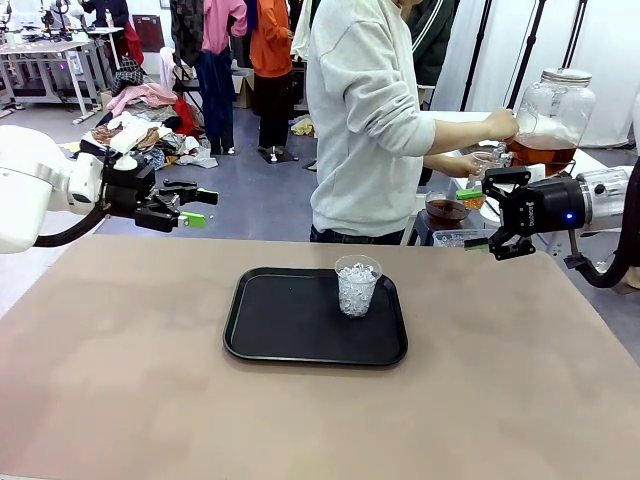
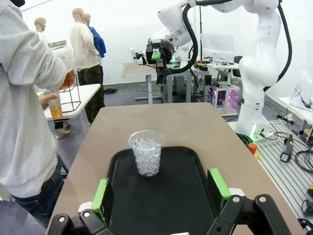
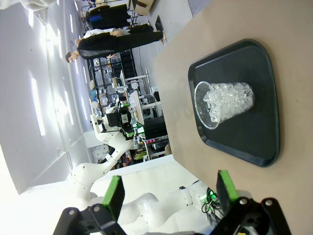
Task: Pour the drink into the iced cup.
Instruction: Pick up the iced cup indicated by the human and present it to them.
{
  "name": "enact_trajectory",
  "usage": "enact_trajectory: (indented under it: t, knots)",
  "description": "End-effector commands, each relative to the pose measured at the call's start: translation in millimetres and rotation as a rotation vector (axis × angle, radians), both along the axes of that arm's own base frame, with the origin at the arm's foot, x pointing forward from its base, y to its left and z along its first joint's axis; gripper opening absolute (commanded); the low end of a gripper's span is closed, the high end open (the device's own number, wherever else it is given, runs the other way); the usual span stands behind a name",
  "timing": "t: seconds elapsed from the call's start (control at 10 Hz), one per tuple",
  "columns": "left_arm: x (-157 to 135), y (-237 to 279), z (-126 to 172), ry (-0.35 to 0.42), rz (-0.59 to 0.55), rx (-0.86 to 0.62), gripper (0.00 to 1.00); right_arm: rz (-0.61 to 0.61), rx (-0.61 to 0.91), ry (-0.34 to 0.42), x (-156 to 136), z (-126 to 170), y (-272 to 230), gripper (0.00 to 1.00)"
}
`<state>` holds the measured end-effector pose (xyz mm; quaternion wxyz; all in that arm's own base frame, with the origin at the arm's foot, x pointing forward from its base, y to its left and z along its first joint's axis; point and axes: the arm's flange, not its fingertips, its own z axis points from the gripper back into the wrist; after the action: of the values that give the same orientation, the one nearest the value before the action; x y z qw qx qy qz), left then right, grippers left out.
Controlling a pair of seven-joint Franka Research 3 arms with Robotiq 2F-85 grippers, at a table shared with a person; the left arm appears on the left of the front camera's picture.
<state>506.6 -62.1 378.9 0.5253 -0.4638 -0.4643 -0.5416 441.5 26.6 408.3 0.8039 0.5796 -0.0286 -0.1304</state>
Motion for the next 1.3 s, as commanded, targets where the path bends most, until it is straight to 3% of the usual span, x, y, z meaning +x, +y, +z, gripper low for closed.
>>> enact_trajectory:
  t: [0.0, 1.2]
  knots:
    - [0.1, 0.6, 1.5, -0.003, 0.007, -0.001, 1.00, -0.001, -0.001, -0.004, 0.6, 1.3, 0.5, 1.00]
    - [0.1, 0.6, 1.5, -0.003, 0.007, -0.001, 1.00, -0.001, -0.001, -0.004, 0.6, 1.3, 0.5, 1.00]
